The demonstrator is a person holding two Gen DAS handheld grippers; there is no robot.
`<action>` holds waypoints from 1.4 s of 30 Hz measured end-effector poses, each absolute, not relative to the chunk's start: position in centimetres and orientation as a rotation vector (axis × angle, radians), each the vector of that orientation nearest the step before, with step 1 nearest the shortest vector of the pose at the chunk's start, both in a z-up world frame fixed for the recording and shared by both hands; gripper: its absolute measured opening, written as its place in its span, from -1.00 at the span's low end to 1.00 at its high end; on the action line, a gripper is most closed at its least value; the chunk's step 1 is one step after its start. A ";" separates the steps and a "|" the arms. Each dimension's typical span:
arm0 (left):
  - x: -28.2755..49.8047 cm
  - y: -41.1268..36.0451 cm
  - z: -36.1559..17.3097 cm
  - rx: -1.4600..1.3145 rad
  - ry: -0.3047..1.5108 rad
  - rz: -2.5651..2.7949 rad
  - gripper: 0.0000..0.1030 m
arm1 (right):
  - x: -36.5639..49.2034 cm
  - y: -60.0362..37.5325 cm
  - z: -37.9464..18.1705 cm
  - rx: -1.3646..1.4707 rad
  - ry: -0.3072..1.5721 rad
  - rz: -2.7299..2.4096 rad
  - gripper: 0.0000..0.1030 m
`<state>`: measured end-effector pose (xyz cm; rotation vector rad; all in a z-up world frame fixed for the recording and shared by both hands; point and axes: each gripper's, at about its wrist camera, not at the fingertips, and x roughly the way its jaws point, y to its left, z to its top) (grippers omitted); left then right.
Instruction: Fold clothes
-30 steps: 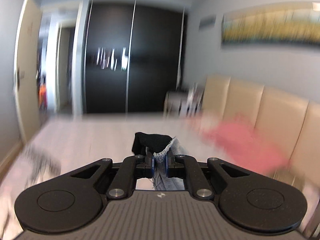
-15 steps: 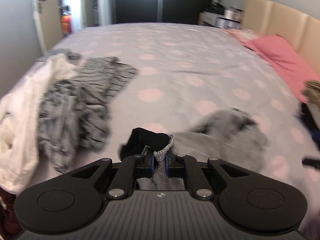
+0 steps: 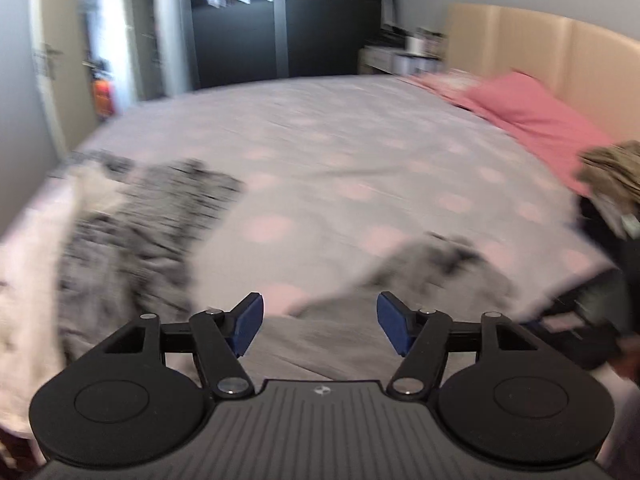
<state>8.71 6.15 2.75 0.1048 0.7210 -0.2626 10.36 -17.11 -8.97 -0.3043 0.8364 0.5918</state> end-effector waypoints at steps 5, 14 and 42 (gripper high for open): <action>8.3 3.0 0.4 0.165 0.773 -0.371 0.20 | 10.7 -17.1 -4.8 -0.263 0.748 0.608 -0.94; 8.1 -1.8 -1.1 0.190 0.716 -0.421 0.20 | 8.7 -18.2 2.2 -0.155 0.557 0.654 -0.95; 6.3 4.1 15.5 -0.136 0.549 -0.645 -0.85 | 3.7 -24.6 17.4 -0.042 0.068 0.509 -0.94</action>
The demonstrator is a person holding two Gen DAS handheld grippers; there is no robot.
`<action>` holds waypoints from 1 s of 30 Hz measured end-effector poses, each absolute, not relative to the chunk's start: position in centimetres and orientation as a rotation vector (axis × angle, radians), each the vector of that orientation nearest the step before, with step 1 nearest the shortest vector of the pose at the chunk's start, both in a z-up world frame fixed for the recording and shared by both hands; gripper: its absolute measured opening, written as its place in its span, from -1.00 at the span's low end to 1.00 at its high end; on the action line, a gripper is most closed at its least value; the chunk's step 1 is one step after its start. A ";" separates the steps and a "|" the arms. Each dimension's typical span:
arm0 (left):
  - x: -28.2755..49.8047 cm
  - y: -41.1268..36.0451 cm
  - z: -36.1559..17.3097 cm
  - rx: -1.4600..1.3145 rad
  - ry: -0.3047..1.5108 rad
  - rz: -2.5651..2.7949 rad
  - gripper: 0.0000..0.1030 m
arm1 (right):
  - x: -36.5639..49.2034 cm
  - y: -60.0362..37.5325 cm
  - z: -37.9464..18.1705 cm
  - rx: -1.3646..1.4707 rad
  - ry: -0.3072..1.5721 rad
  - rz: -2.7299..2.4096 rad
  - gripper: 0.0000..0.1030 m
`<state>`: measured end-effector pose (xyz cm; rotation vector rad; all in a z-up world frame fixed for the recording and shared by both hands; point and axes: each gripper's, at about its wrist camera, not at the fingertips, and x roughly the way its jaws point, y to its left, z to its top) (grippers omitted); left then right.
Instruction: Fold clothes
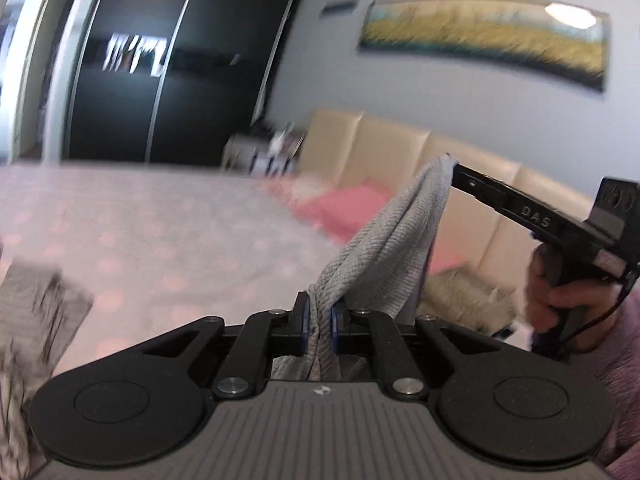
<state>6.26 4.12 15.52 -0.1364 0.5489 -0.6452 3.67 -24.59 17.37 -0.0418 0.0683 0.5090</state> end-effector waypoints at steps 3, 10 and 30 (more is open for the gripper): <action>8.0 3.6 11.0 -0.121 0.723 -0.585 -0.85 | 7.0 -23.6 12.8 -0.070 0.287 0.508 -0.94; 9.9 2.9 2.6 0.012 0.995 -0.375 -0.85 | 13.2 -20.4 0.8 -0.169 0.666 0.478 -0.67; 9.4 1.8 1.7 -0.082 0.985 -0.359 0.15 | 8.9 -18.9 -4.7 -0.147 0.873 0.660 0.00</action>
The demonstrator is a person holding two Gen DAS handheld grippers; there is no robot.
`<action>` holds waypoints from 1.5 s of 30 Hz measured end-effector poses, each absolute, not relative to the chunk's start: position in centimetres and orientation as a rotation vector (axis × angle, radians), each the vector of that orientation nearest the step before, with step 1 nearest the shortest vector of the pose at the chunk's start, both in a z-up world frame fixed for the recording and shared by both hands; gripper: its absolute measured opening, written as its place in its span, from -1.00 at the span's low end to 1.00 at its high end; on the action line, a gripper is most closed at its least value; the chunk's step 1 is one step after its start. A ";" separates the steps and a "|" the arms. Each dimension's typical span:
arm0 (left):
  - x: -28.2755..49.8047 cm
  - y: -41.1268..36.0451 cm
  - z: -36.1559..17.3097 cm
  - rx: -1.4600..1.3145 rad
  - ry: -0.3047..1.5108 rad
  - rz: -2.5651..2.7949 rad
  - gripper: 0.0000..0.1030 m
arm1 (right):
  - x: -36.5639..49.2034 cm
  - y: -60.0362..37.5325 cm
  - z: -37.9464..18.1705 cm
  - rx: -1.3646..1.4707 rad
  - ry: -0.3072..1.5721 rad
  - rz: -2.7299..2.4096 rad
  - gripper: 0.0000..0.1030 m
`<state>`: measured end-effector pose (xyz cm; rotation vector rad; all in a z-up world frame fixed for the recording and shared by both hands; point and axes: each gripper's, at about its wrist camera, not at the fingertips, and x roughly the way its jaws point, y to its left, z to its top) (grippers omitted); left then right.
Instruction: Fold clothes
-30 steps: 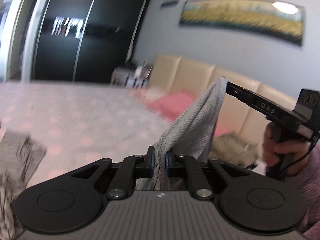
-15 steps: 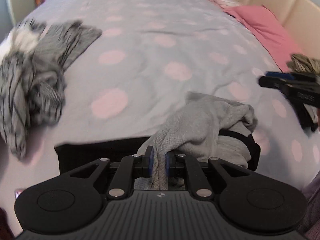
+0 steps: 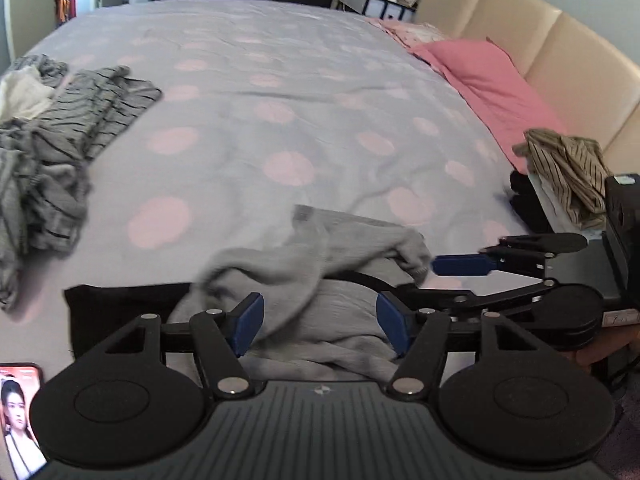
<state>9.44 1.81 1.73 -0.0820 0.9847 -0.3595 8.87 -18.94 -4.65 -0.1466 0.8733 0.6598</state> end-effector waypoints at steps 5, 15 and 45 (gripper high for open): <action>10.1 0.8 -1.2 -0.109 1.070 -0.354 0.05 | 9.2 -18.6 -5.3 -0.143 0.897 0.671 -0.03; 10.7 0.6 -4.4 -0.134 1.116 -0.373 -0.83 | 10.2 -17.8 -7.2 -0.095 0.958 0.676 -0.85; 7.7 5.5 -3.7 -0.093 1.139 -0.260 -0.89 | 10.4 -30.7 -1.1 0.042 0.780 0.089 -0.95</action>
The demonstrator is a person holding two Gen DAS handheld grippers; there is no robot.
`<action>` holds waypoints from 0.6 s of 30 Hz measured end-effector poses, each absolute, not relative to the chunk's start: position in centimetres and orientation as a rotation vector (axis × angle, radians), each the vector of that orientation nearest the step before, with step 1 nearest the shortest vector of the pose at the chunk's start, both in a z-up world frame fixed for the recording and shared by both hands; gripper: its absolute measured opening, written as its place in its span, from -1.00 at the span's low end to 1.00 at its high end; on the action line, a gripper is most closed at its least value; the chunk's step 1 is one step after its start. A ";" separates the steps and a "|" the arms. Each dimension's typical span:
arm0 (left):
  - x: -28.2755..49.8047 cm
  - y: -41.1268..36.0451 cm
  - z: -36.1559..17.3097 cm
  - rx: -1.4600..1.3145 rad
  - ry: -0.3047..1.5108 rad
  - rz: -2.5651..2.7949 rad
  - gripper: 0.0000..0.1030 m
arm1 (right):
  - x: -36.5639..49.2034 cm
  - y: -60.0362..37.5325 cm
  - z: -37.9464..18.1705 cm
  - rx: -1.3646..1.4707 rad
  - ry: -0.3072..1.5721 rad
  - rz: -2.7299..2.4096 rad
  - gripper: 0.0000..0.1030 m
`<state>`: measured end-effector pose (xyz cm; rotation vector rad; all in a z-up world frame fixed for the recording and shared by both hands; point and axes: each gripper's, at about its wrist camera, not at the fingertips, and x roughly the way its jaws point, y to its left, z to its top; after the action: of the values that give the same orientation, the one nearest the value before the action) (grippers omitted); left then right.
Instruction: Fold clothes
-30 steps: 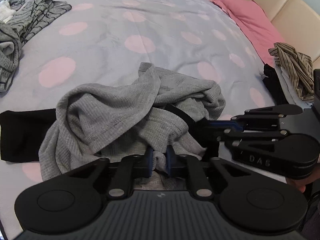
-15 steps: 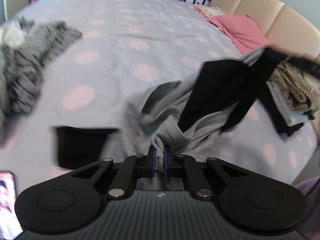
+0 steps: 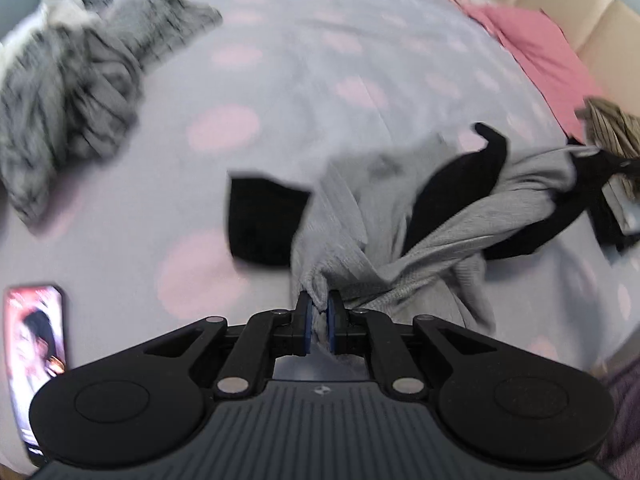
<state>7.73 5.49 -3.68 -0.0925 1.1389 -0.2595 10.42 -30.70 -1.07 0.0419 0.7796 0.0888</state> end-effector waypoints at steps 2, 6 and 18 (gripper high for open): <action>7.3 4.7 -4.1 -0.063 1.142 -0.283 -0.89 | 10.4 -30.5 -2.6 0.020 0.826 0.099 -0.94; 6.6 3.9 -4.2 -0.020 1.136 -0.317 -0.85 | 9.8 -30.4 -3.2 -0.003 0.868 0.116 -0.63; 8.1 5.5 -1.9 -0.216 1.041 -0.306 0.14 | 9.5 -24.7 -1.0 0.144 0.863 0.413 -0.04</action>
<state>8.05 5.49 -1.91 -0.2155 1.0414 -0.3057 9.50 -24.66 -1.02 0.1443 0.8633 0.4127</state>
